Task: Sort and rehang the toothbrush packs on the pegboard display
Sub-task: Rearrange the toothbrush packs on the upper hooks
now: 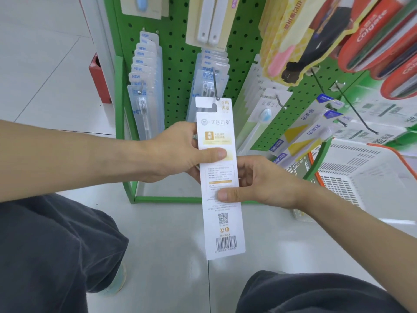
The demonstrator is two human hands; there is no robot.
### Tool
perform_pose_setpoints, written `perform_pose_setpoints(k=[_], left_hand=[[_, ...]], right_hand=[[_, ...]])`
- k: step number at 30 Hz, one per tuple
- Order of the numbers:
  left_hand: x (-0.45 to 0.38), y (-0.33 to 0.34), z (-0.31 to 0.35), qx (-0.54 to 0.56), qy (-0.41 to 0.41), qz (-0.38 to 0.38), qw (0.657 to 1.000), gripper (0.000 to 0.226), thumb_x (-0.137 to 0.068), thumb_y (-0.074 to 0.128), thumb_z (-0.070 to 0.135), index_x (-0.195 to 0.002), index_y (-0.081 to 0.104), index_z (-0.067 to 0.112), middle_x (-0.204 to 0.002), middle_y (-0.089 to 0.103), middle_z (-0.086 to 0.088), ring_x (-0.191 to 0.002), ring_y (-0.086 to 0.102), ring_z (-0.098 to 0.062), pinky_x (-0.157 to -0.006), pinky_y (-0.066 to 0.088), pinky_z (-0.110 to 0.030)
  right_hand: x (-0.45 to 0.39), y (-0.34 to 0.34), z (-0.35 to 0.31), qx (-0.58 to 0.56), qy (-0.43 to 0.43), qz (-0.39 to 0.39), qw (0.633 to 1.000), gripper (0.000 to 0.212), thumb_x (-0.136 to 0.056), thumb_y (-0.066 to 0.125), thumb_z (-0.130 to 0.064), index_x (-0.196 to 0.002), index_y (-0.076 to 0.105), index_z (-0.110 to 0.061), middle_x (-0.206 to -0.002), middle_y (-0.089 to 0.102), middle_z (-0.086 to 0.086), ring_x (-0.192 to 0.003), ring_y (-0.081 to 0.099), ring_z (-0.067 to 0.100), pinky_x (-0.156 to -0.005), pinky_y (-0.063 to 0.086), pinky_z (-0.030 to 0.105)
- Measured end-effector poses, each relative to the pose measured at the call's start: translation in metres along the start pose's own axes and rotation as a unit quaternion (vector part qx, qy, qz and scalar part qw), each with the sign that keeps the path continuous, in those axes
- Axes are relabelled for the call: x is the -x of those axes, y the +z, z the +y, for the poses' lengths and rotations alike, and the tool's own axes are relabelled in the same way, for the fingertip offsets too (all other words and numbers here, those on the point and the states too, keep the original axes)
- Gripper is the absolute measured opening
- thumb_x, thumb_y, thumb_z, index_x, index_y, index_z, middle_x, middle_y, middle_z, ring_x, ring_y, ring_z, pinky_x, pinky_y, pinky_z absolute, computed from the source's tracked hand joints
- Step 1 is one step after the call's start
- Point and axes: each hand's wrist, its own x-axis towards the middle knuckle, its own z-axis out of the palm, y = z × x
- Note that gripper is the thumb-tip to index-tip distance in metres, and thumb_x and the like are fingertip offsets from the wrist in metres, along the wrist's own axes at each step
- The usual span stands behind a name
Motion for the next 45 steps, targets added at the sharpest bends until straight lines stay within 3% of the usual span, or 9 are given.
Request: perform_pose_setpoints(k=[9,15,20,25,32,35,38,42,45], left_hand=[[-0.003,-0.002,-0.007,0.059,-0.055,0.054,0.995,0.015,-0.102,0.057,0.014,-0.110,0.069,0.013,-0.100,0.079,-0.003,-0.089,0.077,-0.022,-0.070,0.065,-0.039],[-0.004,-0.002,-0.007,0.064,-0.048,0.053,0.995,0.014,-0.101,0.057,0.016,-0.107,0.070,0.015,-0.099,0.079,0.000,-0.087,0.077,-0.018,-0.067,0.064,-0.034],[-0.005,-0.003,-0.006,0.062,-0.044,0.063,0.995,0.015,-0.101,0.058,0.018,-0.109,0.070,0.014,-0.100,0.079,0.000,-0.090,0.076,-0.019,-0.068,0.064,-0.035],[-0.004,-0.003,-0.006,0.056,-0.072,0.051,0.994,0.015,-0.099,0.061,0.018,-0.110,0.070,0.014,-0.100,0.079,0.000,-0.089,0.077,-0.019,-0.069,0.064,-0.034],[0.001,0.000,-0.009,0.027,-0.109,0.013,0.994,0.029,-0.086,0.074,0.000,-0.114,0.068,0.009,-0.102,0.079,-0.004,-0.092,0.077,-0.022,-0.075,0.064,-0.037],[0.000,0.001,-0.006,0.043,-0.151,0.043,0.987,0.014,-0.099,0.061,0.014,-0.111,0.065,0.009,-0.100,0.079,-0.008,-0.088,0.077,-0.025,-0.075,0.064,-0.040],[0.003,0.001,-0.006,0.031,-0.241,0.033,0.969,0.031,-0.110,0.041,0.028,-0.123,0.057,0.005,-0.101,0.076,-0.021,-0.092,0.075,-0.038,-0.088,0.060,-0.053],[0.008,0.003,-0.003,0.042,-0.290,0.000,0.956,0.042,-0.105,0.042,0.050,-0.116,0.051,0.010,-0.106,0.073,-0.025,-0.099,0.071,-0.043,-0.096,0.054,-0.060],[0.007,0.004,-0.002,0.033,-0.298,0.011,0.954,0.039,-0.106,0.046,0.043,-0.122,0.043,0.007,-0.104,0.070,-0.026,-0.097,0.072,-0.042,-0.094,0.055,-0.058]], right_hand=[[0.005,0.005,-0.003,0.125,0.085,-0.122,0.981,0.042,-0.079,0.084,0.002,-0.116,0.070,-0.011,-0.116,0.076,0.002,-0.104,0.074,0.022,-0.090,0.059,0.057],[0.005,0.010,-0.009,0.076,0.098,-0.091,0.988,0.030,-0.090,0.073,-0.026,-0.118,0.070,-0.015,-0.111,0.078,0.006,-0.099,0.076,0.025,-0.086,0.060,0.058],[0.004,0.012,-0.009,0.032,0.097,-0.066,0.993,0.041,-0.082,0.064,-0.046,-0.113,0.070,-0.019,-0.108,0.078,0.009,-0.097,0.076,0.030,-0.083,0.062,0.054],[0.001,0.009,-0.002,0.078,0.075,-0.077,0.991,0.027,-0.089,0.076,-0.021,-0.115,0.071,-0.016,-0.110,0.078,0.004,-0.099,0.076,0.024,-0.086,0.060,0.057],[0.003,0.010,-0.001,0.094,0.026,-0.098,0.990,0.070,-0.071,0.090,-0.002,-0.132,0.058,-0.015,-0.128,0.070,0.007,-0.120,0.065,0.029,-0.104,0.052,0.052],[0.004,0.012,-0.006,0.113,0.026,-0.073,0.991,0.060,-0.075,0.088,-0.009,-0.126,0.060,-0.021,-0.119,0.073,0.004,-0.108,0.071,0.029,-0.095,0.057,0.054],[0.009,0.025,-0.017,0.149,0.057,-0.065,0.985,0.047,-0.089,0.070,0.000,-0.124,0.046,-0.021,-0.106,0.071,0.005,-0.074,0.076,0.026,-0.070,0.064,0.045],[0.011,0.051,-0.024,0.266,0.069,-0.058,0.960,0.034,-0.095,0.062,-0.016,-0.115,0.036,-0.014,-0.104,0.055,0.001,-0.074,0.071,0.016,-0.065,0.060,0.037],[0.006,0.063,-0.022,0.356,0.066,-0.038,0.931,0.036,-0.095,0.062,-0.028,-0.111,0.033,-0.014,-0.093,0.049,-0.001,-0.076,0.055,0.014,-0.063,0.046,0.034]])
